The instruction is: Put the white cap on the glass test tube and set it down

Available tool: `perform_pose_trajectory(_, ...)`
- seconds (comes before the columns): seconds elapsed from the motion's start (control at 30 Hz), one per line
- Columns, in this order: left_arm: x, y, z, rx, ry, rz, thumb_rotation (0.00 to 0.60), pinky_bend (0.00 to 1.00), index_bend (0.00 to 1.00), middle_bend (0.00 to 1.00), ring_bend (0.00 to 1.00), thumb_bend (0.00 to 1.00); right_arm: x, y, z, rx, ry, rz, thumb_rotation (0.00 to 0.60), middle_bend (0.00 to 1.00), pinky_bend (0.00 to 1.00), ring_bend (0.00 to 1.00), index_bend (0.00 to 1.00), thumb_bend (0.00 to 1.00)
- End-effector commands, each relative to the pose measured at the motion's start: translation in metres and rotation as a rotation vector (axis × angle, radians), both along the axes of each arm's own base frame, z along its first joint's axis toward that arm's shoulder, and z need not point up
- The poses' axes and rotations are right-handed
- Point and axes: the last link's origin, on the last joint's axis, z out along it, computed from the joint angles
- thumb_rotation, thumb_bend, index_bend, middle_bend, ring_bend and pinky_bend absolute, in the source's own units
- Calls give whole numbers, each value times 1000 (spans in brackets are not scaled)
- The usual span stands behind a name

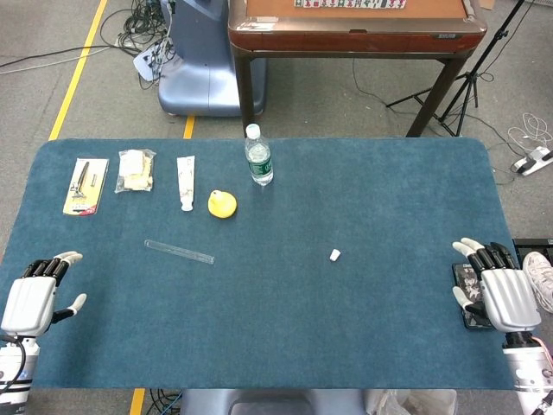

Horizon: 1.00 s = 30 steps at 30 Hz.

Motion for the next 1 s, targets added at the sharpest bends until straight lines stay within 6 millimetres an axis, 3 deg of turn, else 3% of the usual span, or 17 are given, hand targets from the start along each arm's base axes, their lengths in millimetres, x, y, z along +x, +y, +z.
perform_pose_trajectory(0.03, 0, 0, 0, 0, -1, -2, 600, 198, 250, 240, 272, 199, 4, -3, -3, 24, 12, 22, 600, 189, 136, 184, 210, 284)
perform_pose_trajectory(0.27, 0, -1, -2, -13, -3, -8, 600, 198, 250, 240, 272, 199, 8, -7, -6, 32, 6, 27, 600, 213, 136, 193, 210, 284)
perform_pose_trajectory(0.4, 1, 1, -2, -8, -10, -12, 600, 198, 250, 240, 272, 199, 13, -13, -8, 63, 4, 16, 600, 385, 147, 364, 210, 284)
perform_pose_trajectory(0.6, 1, -1, 0, -3, -10, -18, 600, 198, 250, 240, 272, 199, 29, -39, -18, 163, 44, 39, 600, 696, 391, 746, 210, 286)
perform_pose_trajectory(0.77, 1, -4, 1, 5, -10, -16, 600, 198, 250, 240, 272, 199, 41, -59, -36, 264, 46, 50, 600, 854, 714, 948, 210, 424)
perform_pose_trajectory(0.9, 0, -6, 3, 10, -11, -14, 600, 198, 250, 240, 272, 199, 47, -75, -55, 350, 34, 35, 600, 951, 896, 1000, 186, 611)
perform_pose_trajectory(1.0, 0, -6, 4, 12, -11, -15, 600, 198, 250, 240, 272, 199, 51, -88, -69, 420, 25, 13, 600, 1000, 990, 1000, 120, 809)
